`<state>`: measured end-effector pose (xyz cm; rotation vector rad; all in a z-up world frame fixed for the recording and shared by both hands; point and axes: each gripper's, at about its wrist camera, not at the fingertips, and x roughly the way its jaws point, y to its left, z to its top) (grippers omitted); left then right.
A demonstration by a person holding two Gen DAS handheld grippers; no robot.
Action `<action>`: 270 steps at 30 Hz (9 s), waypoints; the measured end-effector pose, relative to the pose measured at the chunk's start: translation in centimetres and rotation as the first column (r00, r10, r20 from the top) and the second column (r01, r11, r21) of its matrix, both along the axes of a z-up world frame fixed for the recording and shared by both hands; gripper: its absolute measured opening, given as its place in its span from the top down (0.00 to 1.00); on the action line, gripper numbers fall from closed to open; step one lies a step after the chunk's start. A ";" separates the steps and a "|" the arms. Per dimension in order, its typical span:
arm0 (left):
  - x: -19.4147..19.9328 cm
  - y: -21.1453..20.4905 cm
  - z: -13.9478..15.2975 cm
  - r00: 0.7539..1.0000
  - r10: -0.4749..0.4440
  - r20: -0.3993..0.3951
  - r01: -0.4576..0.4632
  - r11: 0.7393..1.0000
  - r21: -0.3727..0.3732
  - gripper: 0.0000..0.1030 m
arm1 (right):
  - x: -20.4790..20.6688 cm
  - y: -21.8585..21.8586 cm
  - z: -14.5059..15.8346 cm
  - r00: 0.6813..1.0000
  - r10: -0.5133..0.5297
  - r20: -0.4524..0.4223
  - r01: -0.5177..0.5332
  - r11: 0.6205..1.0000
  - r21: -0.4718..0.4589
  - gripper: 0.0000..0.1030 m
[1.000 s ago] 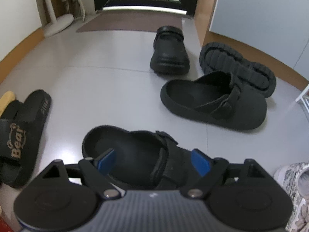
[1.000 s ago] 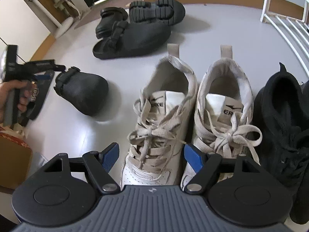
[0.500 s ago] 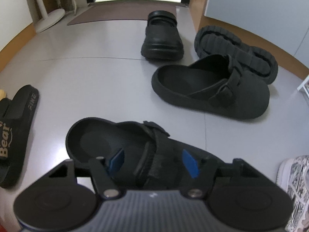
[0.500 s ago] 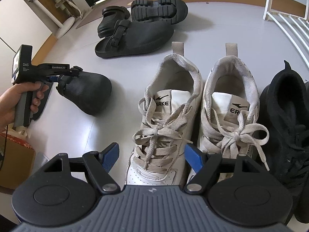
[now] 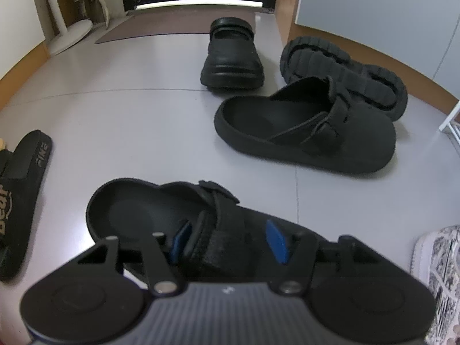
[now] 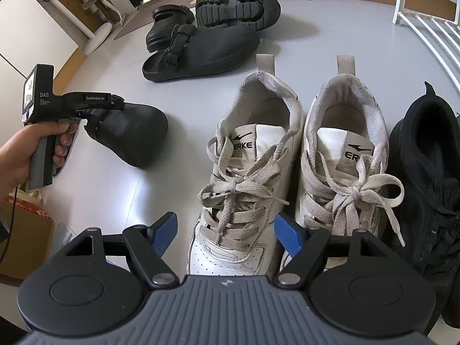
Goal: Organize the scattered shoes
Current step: 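Close the left tool on the black clog's strap, then lift the black clog with the left tool toward the right tool, then close the right tool on the clog's strap while the left tool holds the clog, then open the left tool releasing the clog while the right tool pulls it away, then carry the black clog with the right tool and lower it beside the white sneakers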
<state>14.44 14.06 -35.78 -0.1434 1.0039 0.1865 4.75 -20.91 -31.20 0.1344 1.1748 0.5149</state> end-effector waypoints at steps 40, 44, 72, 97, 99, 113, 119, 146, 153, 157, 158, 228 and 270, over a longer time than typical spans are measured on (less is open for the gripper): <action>-3.7 -5.6 0.3 0.962 -0.272 0.018 0.273 0.961 -0.042 0.46 | -0.4 1.3 -0.4 0.999 0.034 -0.017 -0.034 0.999 -0.004 0.24; -4.1 -6.2 0.3 0.947 -0.320 0.021 0.321 0.946 -0.050 0.46 | -0.5 1.3 -0.3 0.999 0.037 -0.018 -0.037 0.999 -0.003 0.24; -6.5 -4.3 3.9 0.975 -0.221 0.013 0.220 0.959 -0.180 0.23 | 0.5 4.2 2.2 0.983 0.147 0.110 -0.145 0.989 -0.031 0.23; -8.6 1.1 3.4 0.999 -0.037 -0.006 0.035 0.976 -0.213 0.16 | 3.0 15.8 -0.1 0.834 0.513 0.203 -0.497 0.858 -0.128 0.15; -8.7 1.3 3.3 1.000 -0.025 -0.007 0.022 0.974 -0.224 0.16 | 3.7 16.5 -0.7 0.829 0.522 0.202 -0.502 0.853 -0.142 0.15; -9.0 2.2 2.2 0.999 -0.002 -0.050 -0.010 0.974 -0.224 0.16 | 6.0 20.7 -2.2 0.735 0.635 0.235 -0.596 0.772 -0.220 0.06; -9.3 2.1 2.1 0.998 -0.005 -0.058 -0.009 0.974 -0.228 0.16 | 7.2 20.9 -2.6 0.711 0.666 0.227 -0.635 0.746 -0.199 0.00; -9.7 2.2 1.7 0.998 0.005 -0.067 -0.020 0.972 -0.233 0.16 | 9.1 20.7 -4.9 0.824 0.563 0.071 -0.561 0.827 -0.037 0.00; -9.8 2.4 1.6 0.998 0.012 -0.069 -0.027 0.972 -0.233 0.16 | 8.0 19.6 -4.6 0.950 0.310 0.037 -0.308 0.950 -0.040 0.05; -9.8 2.4 1.6 0.998 0.012 -0.067 -0.028 0.972 -0.231 0.16 | 7.5 19.3 -4.2 0.973 0.228 0.018 -0.228 0.973 -0.034 0.14; -9.8 2.4 1.6 0.998 0.014 -0.066 -0.029 0.973 -0.231 0.16 | 7.4 19.1 -4.2 0.978 0.207 0.010 -0.206 0.978 -0.029 0.16; -10.0 2.3 0.9 0.997 0.023 -0.076 -0.039 0.974 -0.224 0.16 | 0.8 16.4 -5.4 0.978 -0.207 0.002 0.205 0.966 -0.158 0.04; -9.7 3.5 1.3 0.997 0.040 -0.070 -0.054 0.977 -0.206 0.16 | 2.6 19.9 -4.0 0.986 -0.134 0.100 0.154 0.963 -0.223 0.03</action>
